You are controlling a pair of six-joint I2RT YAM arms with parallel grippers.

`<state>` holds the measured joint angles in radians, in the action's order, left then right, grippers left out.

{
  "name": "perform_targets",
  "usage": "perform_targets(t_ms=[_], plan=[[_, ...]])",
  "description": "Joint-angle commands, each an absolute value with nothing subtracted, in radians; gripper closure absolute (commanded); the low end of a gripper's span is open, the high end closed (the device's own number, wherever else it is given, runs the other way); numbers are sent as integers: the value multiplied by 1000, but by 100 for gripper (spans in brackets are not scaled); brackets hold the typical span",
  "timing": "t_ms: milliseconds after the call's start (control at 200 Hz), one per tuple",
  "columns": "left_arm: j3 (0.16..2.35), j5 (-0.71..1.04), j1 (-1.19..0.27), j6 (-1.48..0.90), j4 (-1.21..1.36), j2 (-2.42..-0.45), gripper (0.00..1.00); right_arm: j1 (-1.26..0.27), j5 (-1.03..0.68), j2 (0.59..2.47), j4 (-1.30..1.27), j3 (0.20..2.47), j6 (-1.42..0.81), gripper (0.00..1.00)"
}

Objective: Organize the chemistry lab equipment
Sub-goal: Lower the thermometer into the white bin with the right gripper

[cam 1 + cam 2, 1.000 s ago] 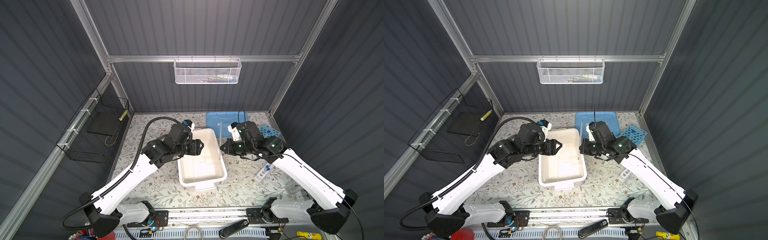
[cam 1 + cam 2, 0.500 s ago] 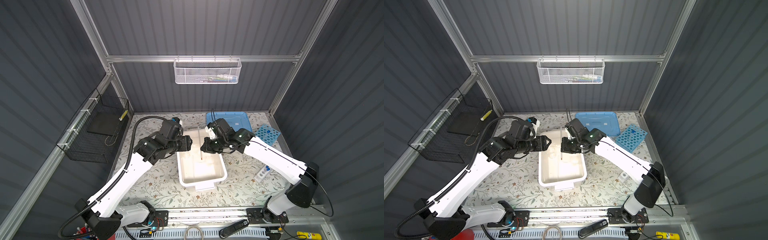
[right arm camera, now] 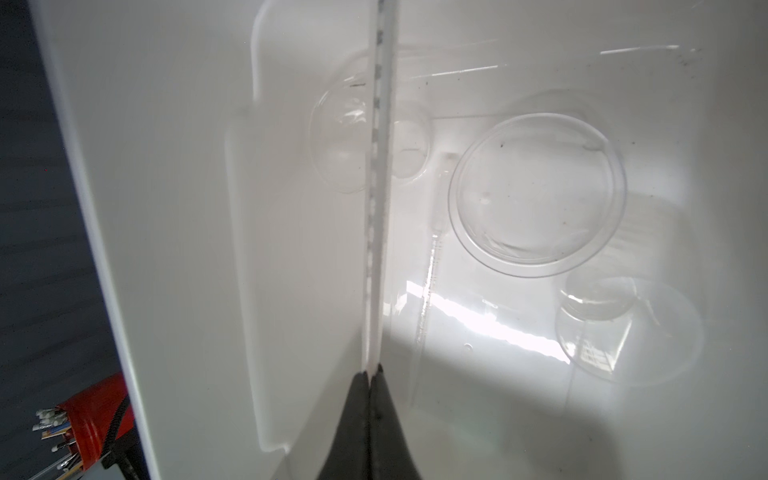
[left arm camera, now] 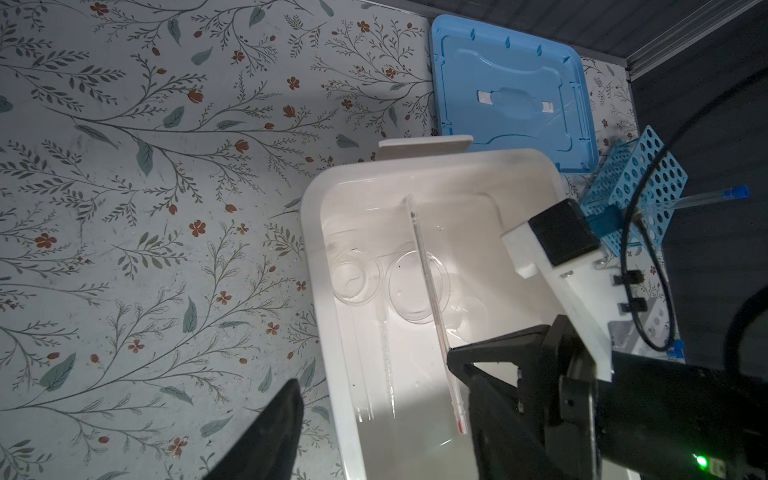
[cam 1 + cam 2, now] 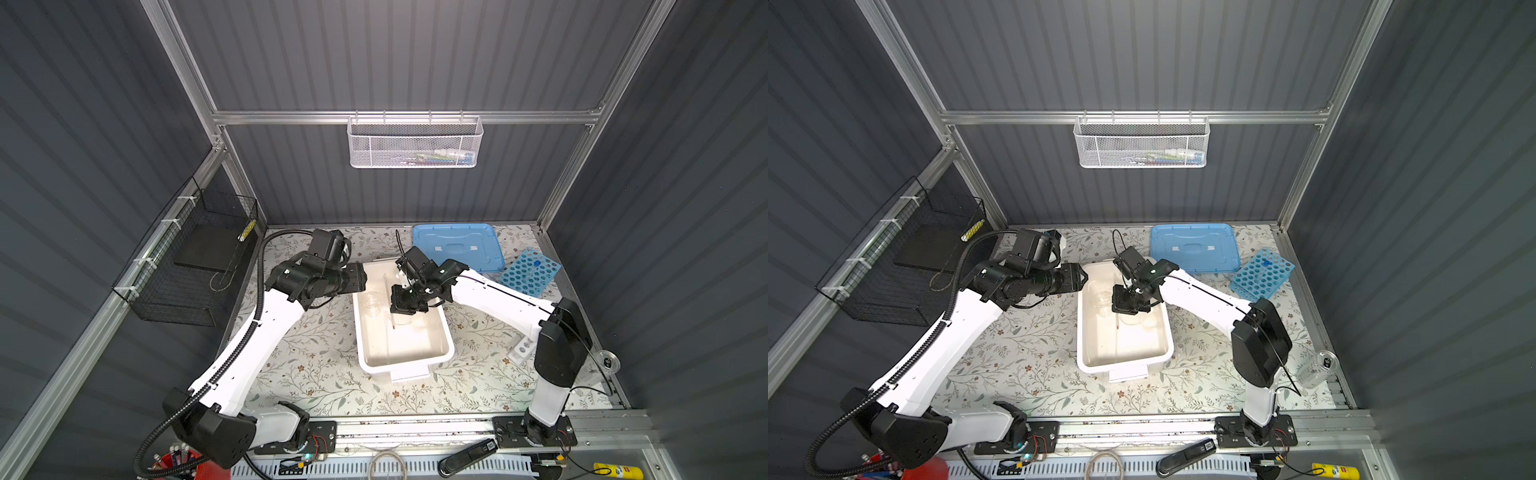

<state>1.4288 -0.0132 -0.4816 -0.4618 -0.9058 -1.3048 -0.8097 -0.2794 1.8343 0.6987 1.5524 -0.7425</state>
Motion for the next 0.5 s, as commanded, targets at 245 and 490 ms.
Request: perform_targets(t_ms=[245, 490], plan=[[1494, 3, -457, -429, -920, -1333, 35, -785, -286, 1898, 719, 1608, -696, 100], [1500, 9, -452, -420, -915, -1350, 36, -789, -292, 1879, 703, 1565, -709, 100]])
